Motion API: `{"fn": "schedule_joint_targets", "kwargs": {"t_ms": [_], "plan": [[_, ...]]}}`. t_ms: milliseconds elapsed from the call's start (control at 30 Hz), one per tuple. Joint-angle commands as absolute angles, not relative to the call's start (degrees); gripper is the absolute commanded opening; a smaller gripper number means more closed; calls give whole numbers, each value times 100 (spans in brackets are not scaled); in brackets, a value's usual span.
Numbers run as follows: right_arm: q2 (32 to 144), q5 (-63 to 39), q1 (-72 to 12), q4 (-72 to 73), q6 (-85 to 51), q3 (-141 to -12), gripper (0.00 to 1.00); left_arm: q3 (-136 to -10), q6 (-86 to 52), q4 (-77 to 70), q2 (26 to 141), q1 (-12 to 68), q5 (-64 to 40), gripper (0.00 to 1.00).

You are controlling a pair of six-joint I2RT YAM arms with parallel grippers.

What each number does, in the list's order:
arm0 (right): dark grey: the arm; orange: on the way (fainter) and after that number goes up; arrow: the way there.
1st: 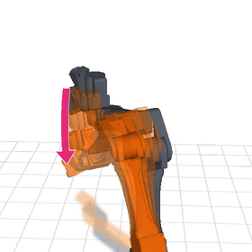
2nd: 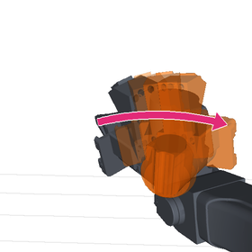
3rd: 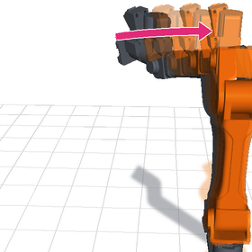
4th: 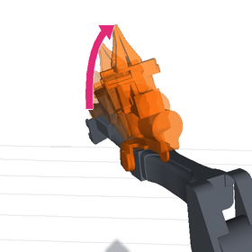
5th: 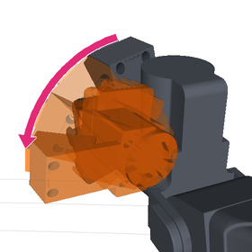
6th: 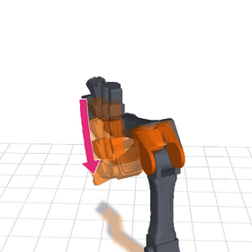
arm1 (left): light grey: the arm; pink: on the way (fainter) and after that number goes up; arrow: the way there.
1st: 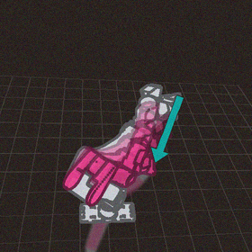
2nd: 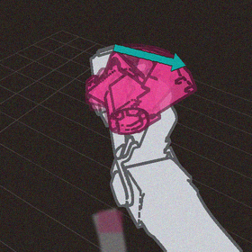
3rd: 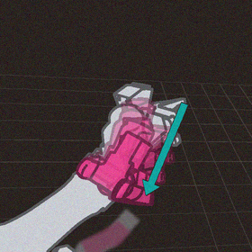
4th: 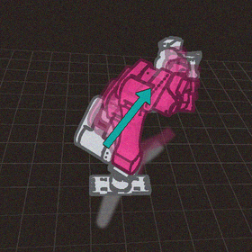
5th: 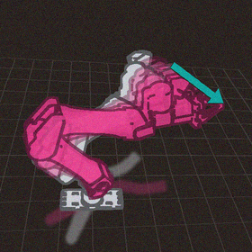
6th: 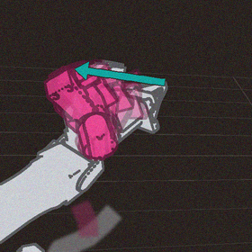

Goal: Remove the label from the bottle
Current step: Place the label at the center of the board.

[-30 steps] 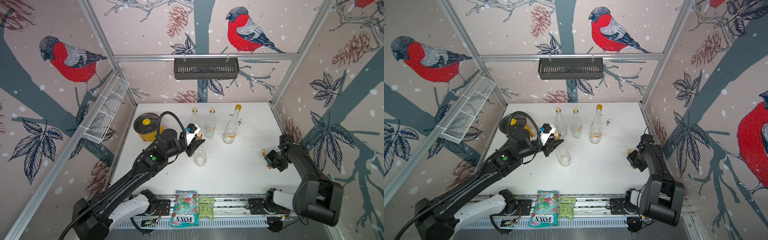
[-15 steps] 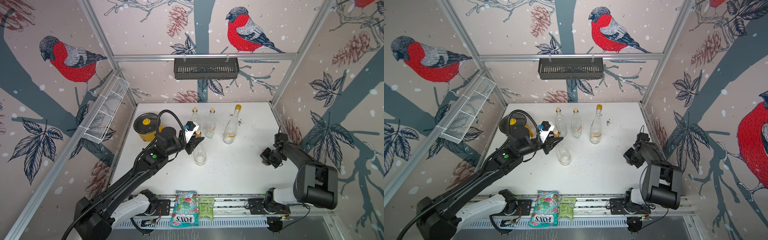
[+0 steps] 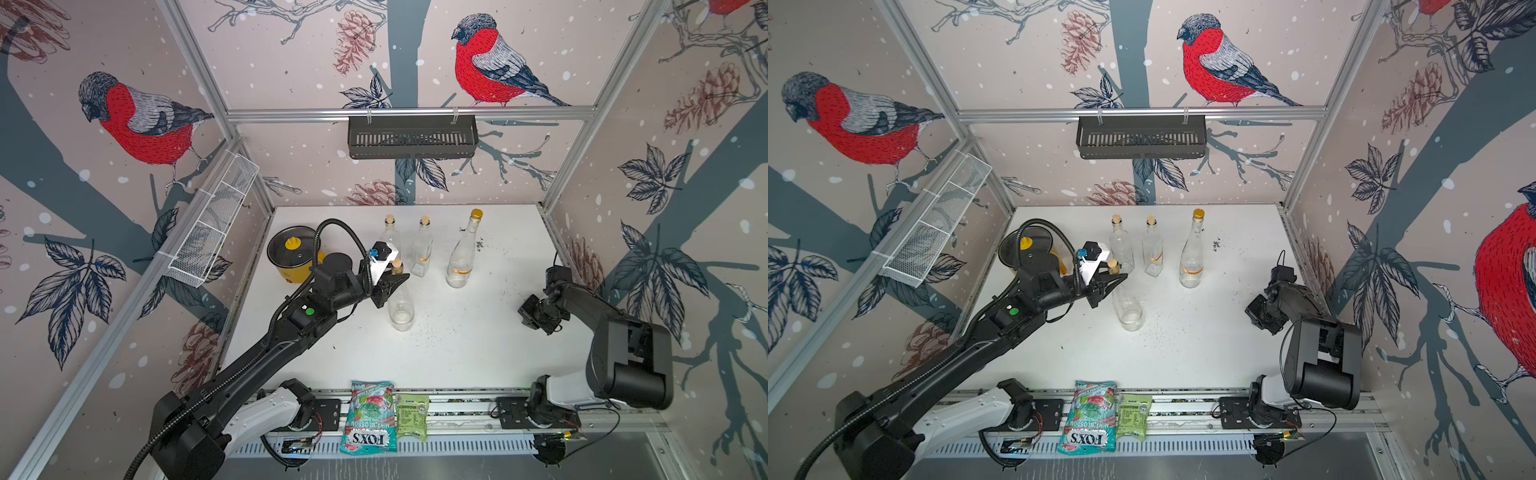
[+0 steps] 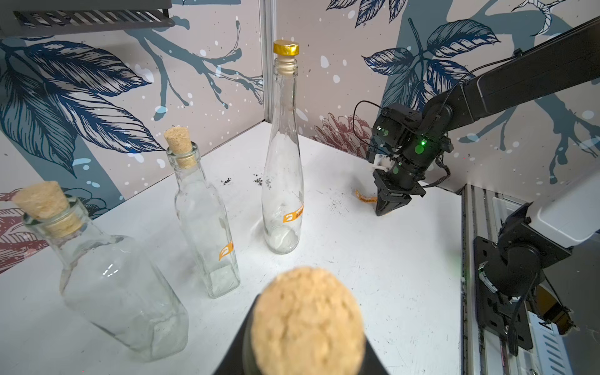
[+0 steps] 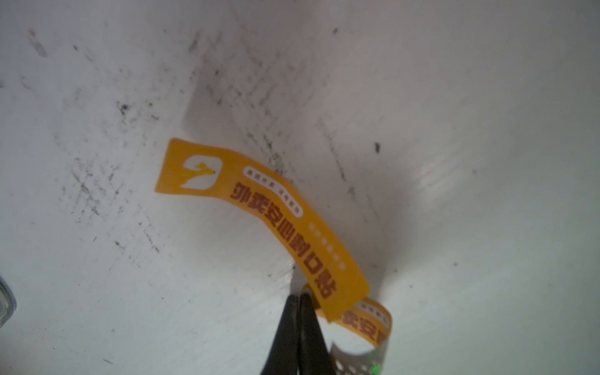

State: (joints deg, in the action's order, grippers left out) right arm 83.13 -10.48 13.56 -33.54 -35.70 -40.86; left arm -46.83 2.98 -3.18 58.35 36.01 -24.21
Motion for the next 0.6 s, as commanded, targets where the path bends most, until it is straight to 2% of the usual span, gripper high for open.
{"fn": "schedule_joint_targets", "kwargs": {"t_ms": [0,133,267,500,567], "plan": [[8369,-880,1354,-3193,-3465,-4069,7,-4722,281,-879,5836,3582,-2575,0],[8394,-847,1362,-3118,-3445,-4008,12,-4729,273,-888,5852,3586,-2577,0],[8368,-861,1371,-3058,-3459,-3934,25,-4737,272,-888,5873,3586,-2581,0],[8229,-933,1355,-2932,-3393,-3895,39,-4752,280,-870,5892,3584,-2586,0],[8091,-964,1290,-2855,-3370,-3902,47,-4752,282,-853,5891,3582,-2575,0]]}}
